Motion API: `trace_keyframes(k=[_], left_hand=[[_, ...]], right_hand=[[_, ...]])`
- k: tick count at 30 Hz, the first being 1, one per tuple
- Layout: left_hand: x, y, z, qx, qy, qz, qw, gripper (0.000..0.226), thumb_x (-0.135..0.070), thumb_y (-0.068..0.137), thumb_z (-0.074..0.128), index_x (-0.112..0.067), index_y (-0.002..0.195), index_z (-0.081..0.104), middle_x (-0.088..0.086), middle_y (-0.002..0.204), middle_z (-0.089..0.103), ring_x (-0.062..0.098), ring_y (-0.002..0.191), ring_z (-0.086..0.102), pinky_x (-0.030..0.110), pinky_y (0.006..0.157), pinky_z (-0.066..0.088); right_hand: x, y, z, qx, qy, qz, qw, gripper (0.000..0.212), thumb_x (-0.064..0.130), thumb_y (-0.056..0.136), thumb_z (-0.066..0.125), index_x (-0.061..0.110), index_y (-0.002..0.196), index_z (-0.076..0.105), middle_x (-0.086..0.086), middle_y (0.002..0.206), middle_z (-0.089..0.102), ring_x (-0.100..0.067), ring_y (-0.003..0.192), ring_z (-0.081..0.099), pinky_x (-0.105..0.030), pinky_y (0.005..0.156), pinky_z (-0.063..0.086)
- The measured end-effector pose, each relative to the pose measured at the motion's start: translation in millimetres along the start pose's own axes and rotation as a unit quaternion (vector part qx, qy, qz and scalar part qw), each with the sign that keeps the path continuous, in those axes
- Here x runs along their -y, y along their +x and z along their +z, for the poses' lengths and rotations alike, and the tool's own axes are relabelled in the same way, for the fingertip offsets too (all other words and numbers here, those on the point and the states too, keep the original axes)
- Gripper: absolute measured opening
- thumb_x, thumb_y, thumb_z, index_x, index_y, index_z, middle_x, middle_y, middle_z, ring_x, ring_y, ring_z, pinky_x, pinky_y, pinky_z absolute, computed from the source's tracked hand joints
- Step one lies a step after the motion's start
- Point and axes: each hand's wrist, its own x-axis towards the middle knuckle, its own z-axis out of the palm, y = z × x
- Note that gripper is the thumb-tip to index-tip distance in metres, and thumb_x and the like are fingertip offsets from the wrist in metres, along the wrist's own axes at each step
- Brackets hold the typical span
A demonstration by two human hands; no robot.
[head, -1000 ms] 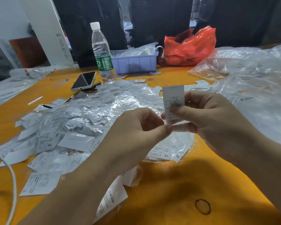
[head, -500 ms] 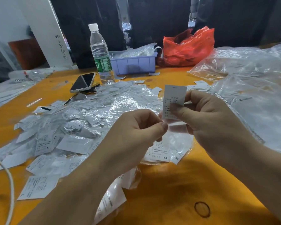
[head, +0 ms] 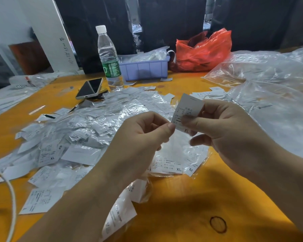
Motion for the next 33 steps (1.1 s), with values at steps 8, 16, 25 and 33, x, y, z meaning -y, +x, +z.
trace_keyframes(k=[8,16,25,33], left_hand=[[2.1,1.2,-3.2,-0.009,0.023,0.001,1.000,0.024,-0.021,0.093,0.062,-0.027,0.071,0.068,-0.008,0.062,0.063,0.002,0.054,0.054,0.012,0.049,0.041],[2.7,1.0,-1.8,0.006,0.017,-0.005,1.000,0.017,-0.019,0.092,0.063,-0.020,0.077,0.069,-0.005,0.066,0.066,0.003,0.056,0.056,0.013,0.050,0.043],[0.5,0.5,-3.1,0.003,-0.012,-0.020,1.000,0.007,-0.016,0.087,0.068,-0.016,0.080,0.067,-0.003,0.073,0.073,0.007,0.063,0.064,0.018,0.054,0.050],[-2.8,-0.5,-4.4,-0.004,-0.075,-0.022,0.997,0.023,-0.029,0.070,0.073,-0.010,0.081,0.067,0.006,0.078,0.074,0.013,0.066,0.067,0.022,0.059,0.056]], right_hand=[[4.5,-0.1,-2.8,0.024,0.000,0.014,1.000,0.012,0.007,0.089,0.063,0.007,0.090,0.074,-0.012,0.073,0.065,-0.012,0.057,0.053,-0.023,0.050,0.048],[4.7,-2.0,-2.2,0.030,-0.040,-0.007,0.999,0.013,0.006,0.085,0.067,0.013,0.089,0.076,-0.005,0.066,0.067,-0.010,0.053,0.052,-0.021,0.050,0.047],[8.1,0.1,-6.7,0.046,-0.078,0.000,0.996,0.012,0.006,0.084,0.066,0.010,0.079,0.077,-0.005,0.062,0.061,-0.010,0.051,0.049,-0.023,0.048,0.043],[10.3,-0.3,-6.4,0.035,-0.077,0.003,0.996,0.023,0.006,0.084,0.062,0.014,0.069,0.077,-0.007,0.060,0.061,-0.011,0.050,0.047,-0.022,0.046,0.041]])
